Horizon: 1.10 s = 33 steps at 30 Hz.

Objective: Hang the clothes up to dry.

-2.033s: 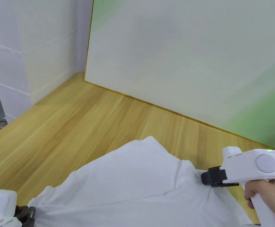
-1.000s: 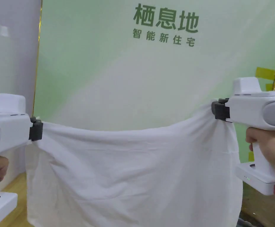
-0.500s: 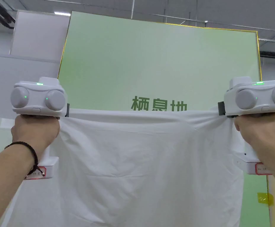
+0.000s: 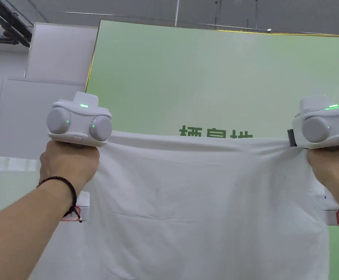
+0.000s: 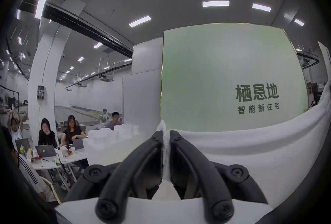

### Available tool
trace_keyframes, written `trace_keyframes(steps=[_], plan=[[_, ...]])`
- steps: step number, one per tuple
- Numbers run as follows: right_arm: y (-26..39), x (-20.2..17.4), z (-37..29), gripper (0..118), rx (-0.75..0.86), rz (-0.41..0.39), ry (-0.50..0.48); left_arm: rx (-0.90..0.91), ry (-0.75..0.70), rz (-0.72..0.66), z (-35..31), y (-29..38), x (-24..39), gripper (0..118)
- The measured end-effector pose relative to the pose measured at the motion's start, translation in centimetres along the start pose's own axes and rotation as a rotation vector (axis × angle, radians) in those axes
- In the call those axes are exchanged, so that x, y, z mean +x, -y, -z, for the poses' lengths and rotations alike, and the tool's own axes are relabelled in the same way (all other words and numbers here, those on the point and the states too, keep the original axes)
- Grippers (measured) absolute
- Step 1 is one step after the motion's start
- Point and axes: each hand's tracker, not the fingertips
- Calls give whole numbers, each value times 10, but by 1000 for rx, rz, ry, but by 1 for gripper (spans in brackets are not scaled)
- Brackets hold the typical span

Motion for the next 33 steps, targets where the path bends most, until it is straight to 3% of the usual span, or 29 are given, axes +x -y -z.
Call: trace_keyframes(steps=[11, 18, 26, 33], plan=[[11, -28, 101, 6, -11, -72, 14, 31, 8, 81, 86, 6, 53, 8], [7, -43, 153, 6, 51, -268, 57, 50, 4, 163, 137, 11, 90, 8], [30, -57, 199, 6, 64, -298, 69, 52, 17, 194, 181, 33, 124, 8], [84, -71, 232, 6, -21, -288, 19, -27, 49, 198, 212, 85, 141, 8]])
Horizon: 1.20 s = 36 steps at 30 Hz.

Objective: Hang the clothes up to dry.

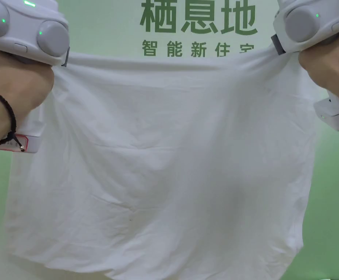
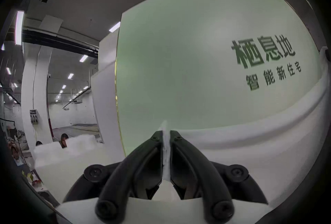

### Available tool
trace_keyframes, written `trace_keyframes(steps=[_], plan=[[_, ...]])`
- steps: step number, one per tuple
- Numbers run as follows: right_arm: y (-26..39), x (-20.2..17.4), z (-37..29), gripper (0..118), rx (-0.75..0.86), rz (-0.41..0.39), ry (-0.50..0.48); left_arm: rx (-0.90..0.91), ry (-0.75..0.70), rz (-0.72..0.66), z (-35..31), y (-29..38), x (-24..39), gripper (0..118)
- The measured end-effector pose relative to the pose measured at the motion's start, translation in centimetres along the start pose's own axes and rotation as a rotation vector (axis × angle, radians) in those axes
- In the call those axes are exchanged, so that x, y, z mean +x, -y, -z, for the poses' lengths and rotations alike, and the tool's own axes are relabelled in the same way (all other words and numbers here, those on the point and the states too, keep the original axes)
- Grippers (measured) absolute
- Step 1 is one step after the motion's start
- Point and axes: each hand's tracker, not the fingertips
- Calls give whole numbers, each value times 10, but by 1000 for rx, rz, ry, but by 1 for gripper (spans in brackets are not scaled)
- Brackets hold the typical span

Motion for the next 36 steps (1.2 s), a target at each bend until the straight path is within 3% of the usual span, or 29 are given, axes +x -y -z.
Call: trace_keyframes(steps=[8, 23, 27, 30, 36], plan=[[56, -24, -13, 6, -83, 13, -79, -141, 61, -40, -3, 78, 11, 8], [148, -31, -167, 6, -198, -35, -272, -308, 121, 12, -156, 199, -33, 8], [194, -29, -219, 6, -259, 48, -355, -357, 156, -26, -208, 238, -49, 8], [238, -37, -262, 6, -313, 50, -403, -401, 177, -32, -242, 277, -56, 8], [337, -58, -357, 6, -459, 176, -525, -555, 258, -136, -337, 378, -76, 8]])
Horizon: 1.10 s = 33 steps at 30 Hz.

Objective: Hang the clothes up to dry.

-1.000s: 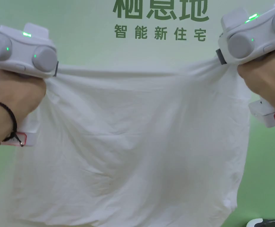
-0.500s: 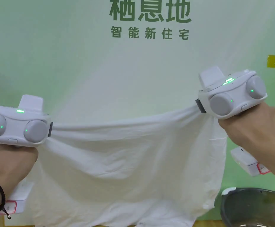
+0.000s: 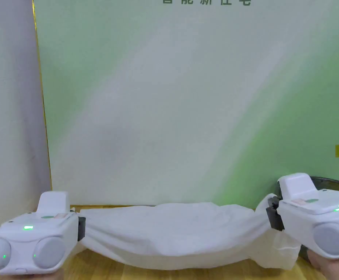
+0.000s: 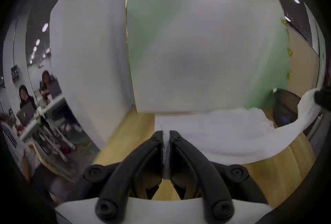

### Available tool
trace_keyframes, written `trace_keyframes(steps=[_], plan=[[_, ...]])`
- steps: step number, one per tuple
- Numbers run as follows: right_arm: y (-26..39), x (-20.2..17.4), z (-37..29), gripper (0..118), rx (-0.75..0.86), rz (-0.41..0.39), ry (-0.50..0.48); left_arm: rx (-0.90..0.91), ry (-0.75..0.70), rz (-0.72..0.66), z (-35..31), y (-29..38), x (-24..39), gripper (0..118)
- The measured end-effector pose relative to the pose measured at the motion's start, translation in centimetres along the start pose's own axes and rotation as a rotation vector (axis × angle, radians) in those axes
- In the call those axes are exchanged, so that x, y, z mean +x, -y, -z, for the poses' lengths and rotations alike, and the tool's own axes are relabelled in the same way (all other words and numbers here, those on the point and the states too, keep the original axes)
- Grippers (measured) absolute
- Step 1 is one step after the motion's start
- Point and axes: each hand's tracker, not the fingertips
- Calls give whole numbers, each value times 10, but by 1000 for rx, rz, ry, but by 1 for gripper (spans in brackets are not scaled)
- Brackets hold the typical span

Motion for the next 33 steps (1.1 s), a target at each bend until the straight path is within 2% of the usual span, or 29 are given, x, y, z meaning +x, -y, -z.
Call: trace_keyframes(steps=[5, 9, 14, 19, 20, 21, 23, 24, 25, 27, 29, 31, 33], plan=[[108, -19, -26, 6, -82, 80, -60, -78, 45, 15, -31, 109, -21, 7], [172, -36, -51, 6, -131, 90, -60, -118, 41, -25, -60, 171, -37, 8], [233, -56, -86, 6, -180, 88, -76, -100, 72, 47, -88, 209, -45, 8], [270, -59, -112, 8, -227, 167, -72, -106, 63, 12, -98, 217, -65, 8], [274, -59, -113, 12, -230, 177, -73, -108, 53, 9, -98, 218, -67, 11], [278, -57, -114, 24, -235, 186, -80, -111, 44, 7, -97, 219, -69, 21], [282, -52, -116, 69, -266, 224, -81, -130, 41, -6, -94, 219, -73, 77], [283, -46, -117, 86, -288, 270, -96, -164, 27, -22, -92, 219, -75, 97], [283, -38, -121, 95, -300, 325, -117, -198, 14, -54, -92, 218, -81, 101], [282, -16, -136, 98, -269, 448, -130, -211, 15, -145, -98, 209, -100, 101], [273, 8, -151, 100, -228, 540, -102, -193, -13, -223, -107, 189, -118, 92], [254, 28, -159, 100, -195, 530, -32, -128, -34, -185, -114, 160, -118, 90], [227, 32, -153, 100, -150, 466, 9, -74, -4, -92, -116, 131, -94, 87]])
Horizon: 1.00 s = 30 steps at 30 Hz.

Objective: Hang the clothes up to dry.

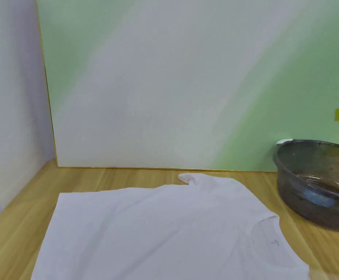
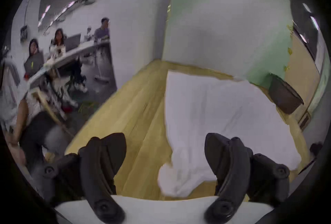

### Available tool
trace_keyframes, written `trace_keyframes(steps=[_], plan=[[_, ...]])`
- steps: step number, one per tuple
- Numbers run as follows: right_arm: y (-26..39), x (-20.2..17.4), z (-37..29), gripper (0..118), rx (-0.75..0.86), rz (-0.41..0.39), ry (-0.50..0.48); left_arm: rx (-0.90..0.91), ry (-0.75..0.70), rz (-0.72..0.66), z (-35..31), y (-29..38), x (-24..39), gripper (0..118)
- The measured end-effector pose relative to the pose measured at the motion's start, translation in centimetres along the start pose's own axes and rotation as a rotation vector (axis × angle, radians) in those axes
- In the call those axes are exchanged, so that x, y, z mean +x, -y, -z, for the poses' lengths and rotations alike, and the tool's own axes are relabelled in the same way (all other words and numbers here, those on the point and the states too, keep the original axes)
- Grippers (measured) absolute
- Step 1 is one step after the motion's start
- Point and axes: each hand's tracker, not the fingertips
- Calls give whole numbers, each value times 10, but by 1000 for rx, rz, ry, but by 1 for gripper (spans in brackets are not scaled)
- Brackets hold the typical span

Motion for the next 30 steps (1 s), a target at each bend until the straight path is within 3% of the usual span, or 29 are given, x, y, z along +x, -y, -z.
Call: trace_keyframes(steps=[2, 3, 4, 6, 7, 9, 11, 14, 23, 24, 26, 28, 29, 30], plan=[[-25, -20, 12, 95, 48, -55, -13, 45, 38, 66, 8, -23, 36, 85], [-39, -34, 21, 89, 76, -71, -29, 70, 59, 83, 15, -34, 57, 83], [-53, -51, 31, 73, 96, -94, -24, 80, 81, 85, 26, -42, 79, 76], [-73, -82, 55, 38, 125, -125, -24, 69, 145, 98, 44, -54, 122, 52], [-83, -98, 68, 20, 125, -132, -42, 32, 180, 120, 52, -60, 146, 32], [-94, -126, 90, 13, 139, -143, -82, 23, 241, 142, 65, -60, 183, 12], [-97, -150, 112, 1, 99, -176, -125, -24, 267, 175, 80, -56, 215, 2], [-92, -165, 131, 0, 39, -237, -126, -74, 275, 204, 90, -44, 238, 2], [-86, -150, 135, 0, 22, -193, -135, -83, 340, 258, 92, -34, 237, 1], [-87, -147, 134, 0, 25, -196, -131, -87, 401, 327, 92, -38, 239, 1], [-88, -142, 132, 0, 28, -206, -128, -107, 554, 611, 90, -47, 246, 1], [-89, -138, 131, 0, 29, -240, -112, -98, 757, 1123, 72, -44, 252, 1], [-89, -136, 131, 0, 28, -248, -103, -88, 841, 1295, 63, -42, 252, 1], [-88, -133, 130, 0, 31, -254, -98, -284, 957, 1366, 57, -42, 254, 1]])
